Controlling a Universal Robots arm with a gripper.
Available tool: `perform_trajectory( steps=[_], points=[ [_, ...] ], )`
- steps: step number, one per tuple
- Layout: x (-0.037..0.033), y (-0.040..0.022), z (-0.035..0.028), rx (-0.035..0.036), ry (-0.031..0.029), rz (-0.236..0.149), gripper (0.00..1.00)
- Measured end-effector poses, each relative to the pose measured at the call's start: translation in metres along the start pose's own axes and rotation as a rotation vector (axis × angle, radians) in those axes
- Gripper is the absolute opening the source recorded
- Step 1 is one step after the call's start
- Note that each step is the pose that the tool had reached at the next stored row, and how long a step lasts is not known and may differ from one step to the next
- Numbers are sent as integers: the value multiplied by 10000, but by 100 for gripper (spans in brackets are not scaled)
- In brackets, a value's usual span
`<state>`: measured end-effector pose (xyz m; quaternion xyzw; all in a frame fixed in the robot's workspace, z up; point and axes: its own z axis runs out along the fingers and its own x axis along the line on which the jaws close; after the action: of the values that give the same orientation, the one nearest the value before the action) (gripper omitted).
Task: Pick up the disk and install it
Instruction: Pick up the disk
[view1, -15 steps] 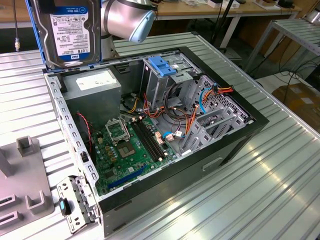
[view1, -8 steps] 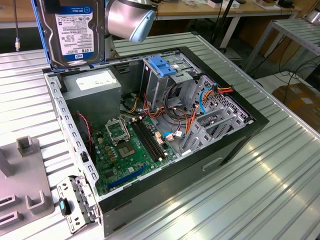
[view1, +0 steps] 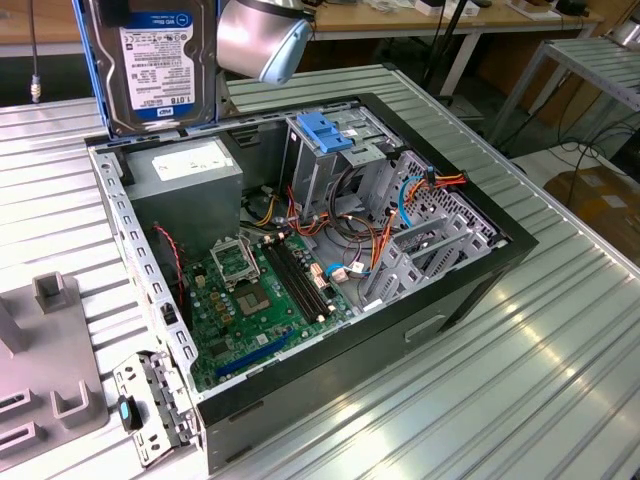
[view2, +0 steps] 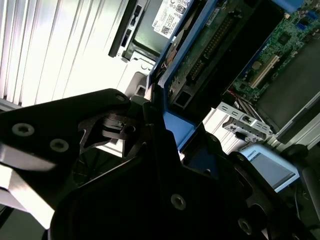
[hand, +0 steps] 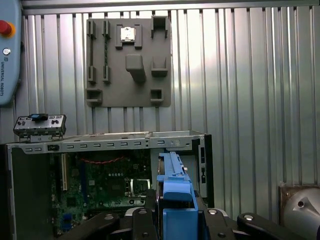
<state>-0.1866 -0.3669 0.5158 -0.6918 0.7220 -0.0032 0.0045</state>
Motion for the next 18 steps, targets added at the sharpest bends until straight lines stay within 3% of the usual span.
perform_trajectory(
  steps=[18],
  points=[
    [-5, -177, 2, 0, 1, 0, 37]
  ],
)
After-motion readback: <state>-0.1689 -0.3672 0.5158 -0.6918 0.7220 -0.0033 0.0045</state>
